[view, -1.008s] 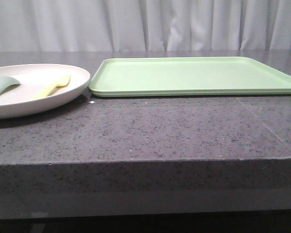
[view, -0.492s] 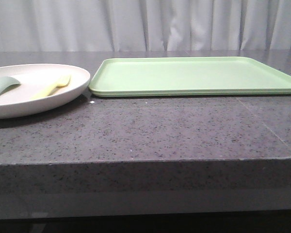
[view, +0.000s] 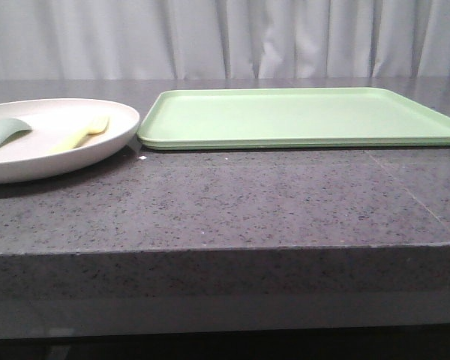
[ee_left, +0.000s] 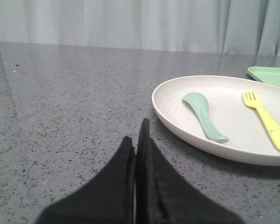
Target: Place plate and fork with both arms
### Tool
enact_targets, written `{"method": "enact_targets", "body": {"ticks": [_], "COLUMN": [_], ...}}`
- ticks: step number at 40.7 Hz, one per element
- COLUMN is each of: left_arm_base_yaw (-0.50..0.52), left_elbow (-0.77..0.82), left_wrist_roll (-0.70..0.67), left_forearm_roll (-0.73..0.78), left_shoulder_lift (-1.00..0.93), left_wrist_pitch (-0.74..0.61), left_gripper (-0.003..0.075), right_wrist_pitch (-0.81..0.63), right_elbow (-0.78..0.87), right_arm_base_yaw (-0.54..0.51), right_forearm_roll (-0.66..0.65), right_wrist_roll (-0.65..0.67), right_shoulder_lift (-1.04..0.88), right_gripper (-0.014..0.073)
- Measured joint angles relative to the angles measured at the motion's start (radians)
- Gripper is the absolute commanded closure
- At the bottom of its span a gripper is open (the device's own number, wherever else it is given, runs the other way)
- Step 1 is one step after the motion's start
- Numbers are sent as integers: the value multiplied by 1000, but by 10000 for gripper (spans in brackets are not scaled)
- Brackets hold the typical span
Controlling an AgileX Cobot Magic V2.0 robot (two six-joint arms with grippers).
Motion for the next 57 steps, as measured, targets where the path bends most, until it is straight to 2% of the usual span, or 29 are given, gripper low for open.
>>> {"method": "enact_targets", "body": {"ticks": [30,36,51,57], "left_arm_base_yaw": [0,0,0,0], "left_elbow": [0,0,-2,-69], "left_wrist_roll": [0,0,0,0], "left_forearm_roll": [0,0,-6,-8], "left_shoulder_lift": [0,0,0,0], "left_wrist_pitch": [0,-28,-184,-171], "left_gripper": [738,738,738,738], "right_wrist_pitch": [0,0,-24,-24], "right_elbow": [0,0,-2,-98], "right_arm_base_yaw": [0,0,0,0], "right_forearm_roll": [28,91,108,108], "right_wrist_roll": [0,0,0,0], "right_shoulder_lift": [0,0,0,0], "right_gripper": [704,704,704,702]}}
